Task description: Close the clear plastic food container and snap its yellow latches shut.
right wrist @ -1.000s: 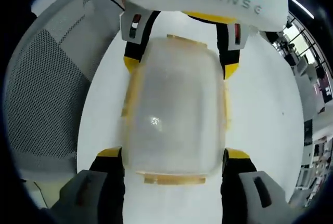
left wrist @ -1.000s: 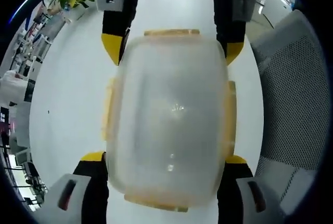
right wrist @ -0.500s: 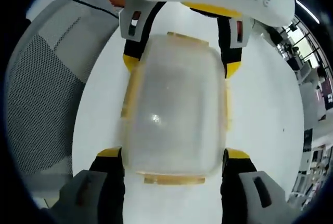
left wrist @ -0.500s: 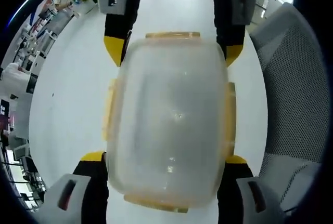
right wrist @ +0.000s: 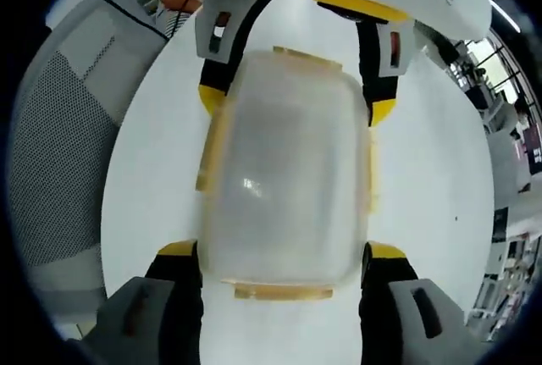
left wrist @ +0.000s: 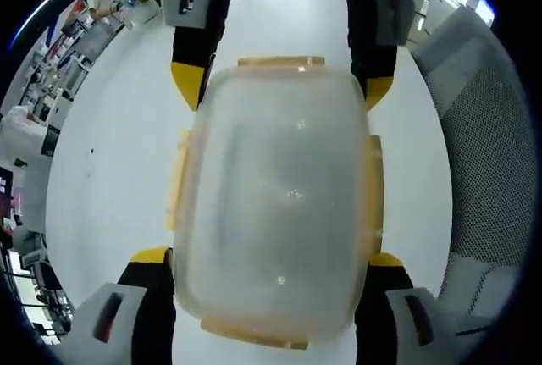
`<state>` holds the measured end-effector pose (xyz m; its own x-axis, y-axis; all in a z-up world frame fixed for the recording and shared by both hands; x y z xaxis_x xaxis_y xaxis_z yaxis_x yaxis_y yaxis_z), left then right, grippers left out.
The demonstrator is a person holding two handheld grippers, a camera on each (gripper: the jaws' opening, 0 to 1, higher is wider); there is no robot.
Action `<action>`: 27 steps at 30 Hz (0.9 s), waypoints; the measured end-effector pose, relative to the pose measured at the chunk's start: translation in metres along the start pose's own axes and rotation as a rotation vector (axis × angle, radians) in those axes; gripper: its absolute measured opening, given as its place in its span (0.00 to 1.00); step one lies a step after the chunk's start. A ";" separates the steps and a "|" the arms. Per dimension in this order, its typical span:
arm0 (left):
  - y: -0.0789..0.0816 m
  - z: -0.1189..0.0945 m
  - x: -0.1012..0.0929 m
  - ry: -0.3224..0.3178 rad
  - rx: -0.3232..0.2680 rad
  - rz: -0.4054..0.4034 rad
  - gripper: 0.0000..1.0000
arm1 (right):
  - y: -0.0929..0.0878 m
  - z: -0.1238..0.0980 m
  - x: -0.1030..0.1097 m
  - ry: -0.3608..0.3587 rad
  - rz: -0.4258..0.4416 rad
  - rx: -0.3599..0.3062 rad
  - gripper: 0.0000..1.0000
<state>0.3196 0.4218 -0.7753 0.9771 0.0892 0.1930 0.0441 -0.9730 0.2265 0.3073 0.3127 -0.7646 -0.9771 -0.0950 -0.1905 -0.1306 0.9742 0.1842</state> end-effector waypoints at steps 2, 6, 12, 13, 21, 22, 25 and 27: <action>0.000 0.001 0.006 -0.003 -0.007 0.008 0.87 | 0.000 0.001 -0.005 -0.001 0.007 0.006 0.73; 0.002 0.005 0.022 -0.007 -0.026 0.013 0.87 | -0.004 0.002 -0.020 -0.004 0.016 0.013 0.74; 0.005 0.009 0.040 -0.007 -0.036 0.010 0.87 | -0.007 0.006 -0.038 -0.005 0.012 0.039 0.73; 0.005 0.009 0.042 -0.010 -0.038 0.010 0.87 | -0.007 0.006 -0.039 -0.005 0.011 0.041 0.73; 0.008 0.015 0.065 -0.018 -0.051 0.001 0.88 | -0.012 0.008 -0.063 -0.006 0.009 0.041 0.74; 0.008 0.015 0.067 -0.018 -0.050 0.001 0.88 | -0.013 0.009 -0.065 -0.006 0.011 0.039 0.74; 0.009 0.017 0.073 -0.018 -0.043 0.001 0.88 | -0.013 0.011 -0.070 -0.006 0.010 0.042 0.74; 0.009 0.017 0.077 -0.016 -0.040 -0.003 0.88 | -0.014 0.011 -0.075 -0.008 0.007 0.041 0.74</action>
Point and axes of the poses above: the point that each gripper's makers call its tool centre point, and the gripper's own axes: z roughly forward along the fingers, x roughly to its left, y roughly out of its top, the point moved 5 cm from there along -z, roughly backward along the fingers, and after that the axes turned 3 degrees about x, right-handed, at the moved point
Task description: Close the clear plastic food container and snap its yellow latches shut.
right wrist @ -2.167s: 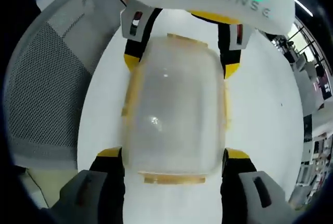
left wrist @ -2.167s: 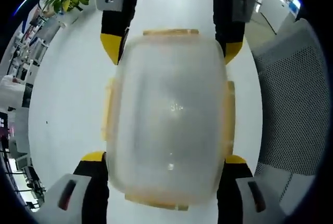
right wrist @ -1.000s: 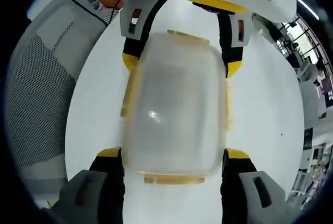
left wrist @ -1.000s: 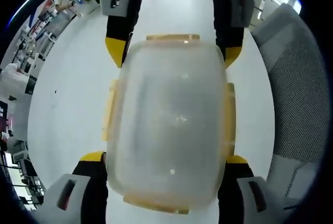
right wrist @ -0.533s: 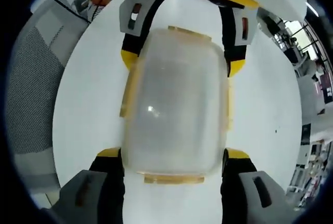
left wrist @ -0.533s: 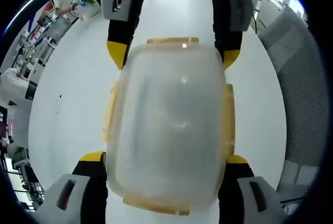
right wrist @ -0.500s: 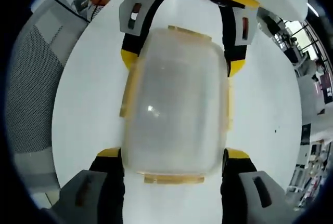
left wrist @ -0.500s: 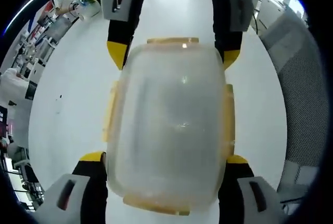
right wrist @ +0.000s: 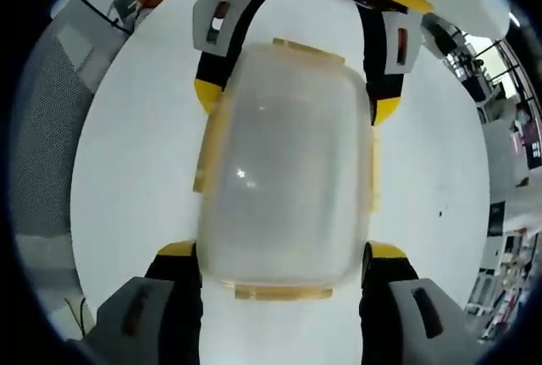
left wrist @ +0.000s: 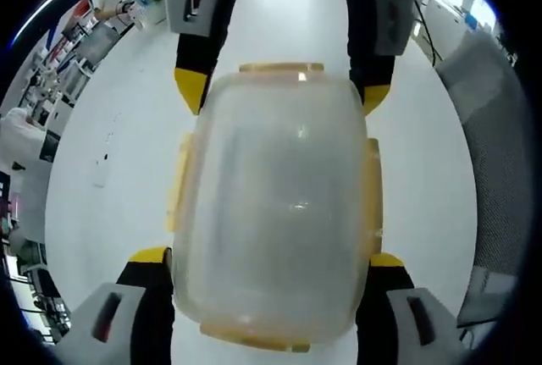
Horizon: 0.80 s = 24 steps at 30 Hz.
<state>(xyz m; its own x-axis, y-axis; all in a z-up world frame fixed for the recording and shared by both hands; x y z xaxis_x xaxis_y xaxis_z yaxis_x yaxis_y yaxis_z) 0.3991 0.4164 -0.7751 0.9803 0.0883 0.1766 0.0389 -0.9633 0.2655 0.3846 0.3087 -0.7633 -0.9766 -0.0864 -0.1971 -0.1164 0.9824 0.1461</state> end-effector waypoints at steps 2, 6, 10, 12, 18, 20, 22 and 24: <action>0.000 0.001 0.006 0.001 0.001 -0.005 0.88 | -0.001 0.001 -0.006 -0.001 -0.001 -0.004 0.74; 0.001 0.004 0.017 0.001 0.001 -0.005 0.88 | -0.002 0.004 -0.016 -0.007 0.000 0.005 0.74; 0.002 0.005 0.024 0.001 -0.009 -0.010 0.88 | -0.003 0.006 -0.024 -0.017 -0.001 0.016 0.75; 0.002 0.005 0.026 0.003 -0.016 -0.018 0.88 | -0.004 0.007 -0.026 -0.021 0.000 0.015 0.75; 0.002 0.005 0.025 0.004 -0.018 -0.021 0.88 | -0.003 0.008 -0.025 -0.034 0.004 0.021 0.76; 0.002 0.005 0.025 0.004 -0.017 -0.021 0.88 | -0.003 0.008 -0.025 -0.033 0.005 0.018 0.76; 0.002 0.005 0.025 0.004 -0.018 -0.021 0.88 | -0.004 0.008 -0.025 -0.032 0.006 0.008 0.76; 0.002 0.005 0.025 0.004 -0.018 -0.022 0.88 | -0.004 0.007 -0.025 -0.027 0.011 -0.006 0.76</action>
Point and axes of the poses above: the point that each gripper's makers call its tool centre point, and the gripper's own axes: z roughly forward along the fingers, x roughly to its left, y roughly out of its top, the point moved 5 cm from there along -z, roughly backward along the fingers, and after that the axes turned 3 degrees about x, right-handed, at the moved point
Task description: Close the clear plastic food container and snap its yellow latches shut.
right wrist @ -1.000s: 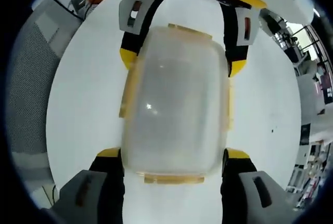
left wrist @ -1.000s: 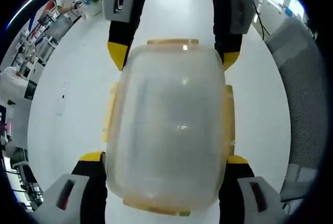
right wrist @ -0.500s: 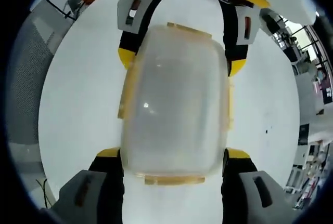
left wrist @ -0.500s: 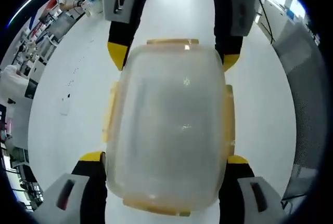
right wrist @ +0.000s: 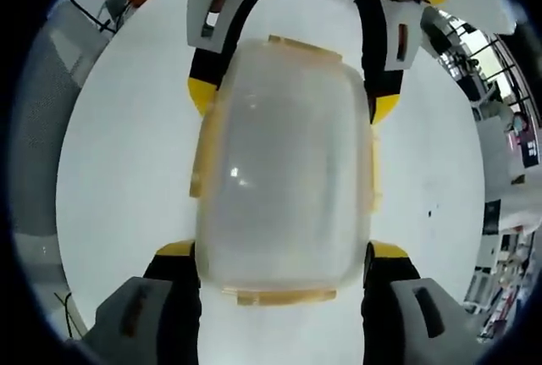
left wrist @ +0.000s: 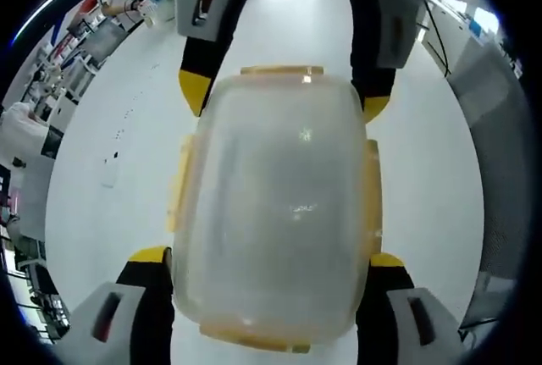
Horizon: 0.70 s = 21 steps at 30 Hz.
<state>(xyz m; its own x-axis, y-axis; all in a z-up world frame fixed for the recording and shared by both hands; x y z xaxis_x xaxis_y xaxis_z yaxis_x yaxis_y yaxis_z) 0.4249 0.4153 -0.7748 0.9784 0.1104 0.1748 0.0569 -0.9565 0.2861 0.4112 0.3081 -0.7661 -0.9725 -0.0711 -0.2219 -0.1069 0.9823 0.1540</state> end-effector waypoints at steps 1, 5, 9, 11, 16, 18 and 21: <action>0.000 0.000 0.000 0.000 0.002 0.001 0.88 | 0.000 0.000 0.000 0.001 0.000 -0.003 0.76; 0.000 0.000 0.000 0.000 -0.006 0.000 0.88 | 0.001 0.001 0.000 -0.004 0.001 0.000 0.76; -0.002 -0.001 0.000 -0.008 -0.027 0.024 0.88 | 0.002 -0.001 0.000 0.000 0.041 -0.037 0.77; -0.004 -0.004 -0.002 -0.010 -0.034 0.039 0.89 | 0.003 -0.003 0.000 0.002 0.050 -0.063 0.77; -0.009 -0.008 0.003 0.058 -0.122 -0.045 0.95 | 0.004 -0.005 0.002 -0.054 0.100 -0.148 0.91; -0.011 -0.013 0.005 0.096 -0.196 -0.106 0.96 | 0.002 -0.006 0.002 -0.097 0.172 -0.199 0.90; -0.016 -0.021 0.002 0.147 -0.323 -0.211 0.96 | 0.000 -0.008 0.005 -0.122 0.352 -0.325 0.95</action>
Point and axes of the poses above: the point that each gripper's makers call its tool centre point, and the gripper's own axes: z roughly forward along the fingers, x roughly to its left, y roughly out of its top, the point moved 5 cm from there along -z, roughly backward along the fingers, and after that the axes turned 3 degrees about x, right-handed, at the moved point
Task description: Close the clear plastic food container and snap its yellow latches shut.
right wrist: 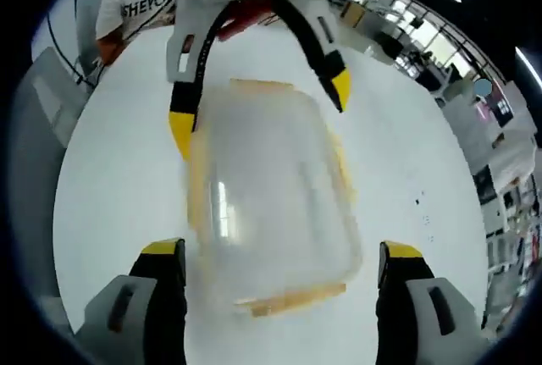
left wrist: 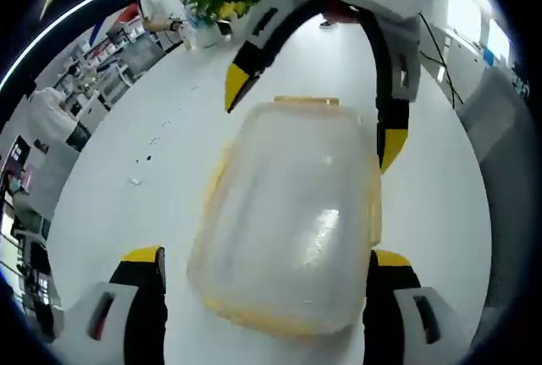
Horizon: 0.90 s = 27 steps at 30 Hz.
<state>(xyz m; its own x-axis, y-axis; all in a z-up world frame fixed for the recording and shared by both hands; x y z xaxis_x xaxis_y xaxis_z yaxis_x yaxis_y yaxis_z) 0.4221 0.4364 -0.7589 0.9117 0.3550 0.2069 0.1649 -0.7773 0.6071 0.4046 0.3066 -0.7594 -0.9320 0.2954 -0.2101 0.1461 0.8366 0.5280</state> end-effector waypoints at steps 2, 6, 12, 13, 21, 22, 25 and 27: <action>-0.010 -0.005 -0.003 0.033 -0.056 -0.078 0.96 | -0.006 -0.003 0.002 -0.024 0.122 -0.073 0.99; -0.040 -0.006 -0.018 0.058 -0.078 -0.209 0.95 | -0.029 -0.005 0.014 -0.042 0.335 -0.138 1.00; -0.054 -0.005 -0.041 0.030 -0.154 -0.408 0.96 | -0.032 -0.010 0.032 -0.045 0.559 -0.315 1.00; -0.056 -0.005 -0.042 0.036 -0.149 -0.425 0.96 | -0.034 -0.010 0.035 -0.049 0.555 -0.309 1.00; -0.057 -0.008 -0.057 0.029 -0.152 -0.449 0.95 | -0.035 -0.013 0.051 -0.054 0.576 -0.308 1.00; -0.056 -0.010 -0.057 0.031 -0.161 -0.458 0.95 | -0.036 -0.015 0.050 -0.057 0.577 -0.315 1.00; -0.057 -0.015 -0.056 0.040 -0.185 -0.518 0.95 | -0.038 -0.024 0.050 -0.074 0.606 -0.332 1.00; -0.060 -0.019 -0.060 0.042 -0.184 -0.531 0.94 | -0.041 -0.031 0.051 -0.083 0.632 -0.353 1.00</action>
<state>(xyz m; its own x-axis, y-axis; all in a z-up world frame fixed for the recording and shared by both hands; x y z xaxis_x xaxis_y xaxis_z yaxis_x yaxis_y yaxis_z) 0.3507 0.4717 -0.7924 0.7052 0.6961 -0.1350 0.5248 -0.3844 0.7595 0.3413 0.2732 -0.7666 -0.6750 0.7183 0.1684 0.5194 0.3006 0.7999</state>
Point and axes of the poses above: the point that each gripper's makers call its tool centre point, and the gripper's own axes: z roughly forward along the fingers, x roughly to its left, y roughly out of its top, the point moved 5 cm from there along -z, roughly backward along the fingers, and after that the axes turned 3 degrees about x, right-handed, at the moved point
